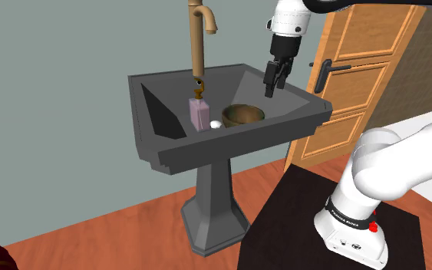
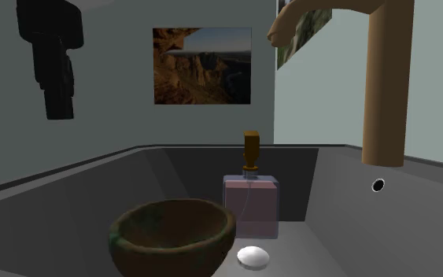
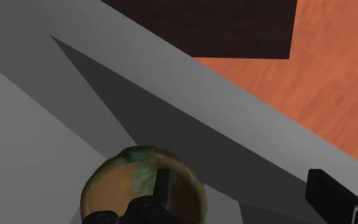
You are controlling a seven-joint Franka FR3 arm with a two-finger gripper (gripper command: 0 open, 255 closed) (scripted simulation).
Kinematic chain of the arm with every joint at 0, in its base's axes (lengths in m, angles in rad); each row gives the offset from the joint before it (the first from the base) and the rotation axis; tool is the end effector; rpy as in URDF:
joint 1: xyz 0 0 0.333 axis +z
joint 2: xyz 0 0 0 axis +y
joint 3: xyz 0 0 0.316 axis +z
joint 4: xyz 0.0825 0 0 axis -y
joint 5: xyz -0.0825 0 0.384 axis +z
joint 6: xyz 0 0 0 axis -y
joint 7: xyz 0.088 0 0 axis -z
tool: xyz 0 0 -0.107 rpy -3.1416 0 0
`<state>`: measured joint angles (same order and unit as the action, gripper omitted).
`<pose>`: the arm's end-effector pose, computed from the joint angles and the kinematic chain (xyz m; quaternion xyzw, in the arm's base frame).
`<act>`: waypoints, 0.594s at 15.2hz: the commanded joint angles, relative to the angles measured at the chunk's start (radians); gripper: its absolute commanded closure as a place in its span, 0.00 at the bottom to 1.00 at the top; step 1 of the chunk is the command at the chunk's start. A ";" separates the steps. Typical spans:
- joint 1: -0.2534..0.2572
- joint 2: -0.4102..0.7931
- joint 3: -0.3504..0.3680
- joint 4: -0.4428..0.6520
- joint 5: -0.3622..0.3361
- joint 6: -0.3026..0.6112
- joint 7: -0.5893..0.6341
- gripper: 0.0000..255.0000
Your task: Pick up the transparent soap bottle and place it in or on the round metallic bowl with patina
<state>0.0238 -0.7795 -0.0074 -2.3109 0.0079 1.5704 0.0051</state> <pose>0.3091 0.0051 0.6098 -0.9998 -0.0067 -0.0194 0.0068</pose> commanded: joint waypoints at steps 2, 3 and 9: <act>-0.004 0.025 0.010 -0.002 0.004 0.035 0.024 0.00; -0.009 0.051 0.021 -0.002 0.007 0.069 0.047 0.00; -0.040 0.228 0.078 0.029 0.011 0.261 0.188 0.00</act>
<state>-0.0090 -0.5732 0.0657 -2.2811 0.0211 1.7995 0.1727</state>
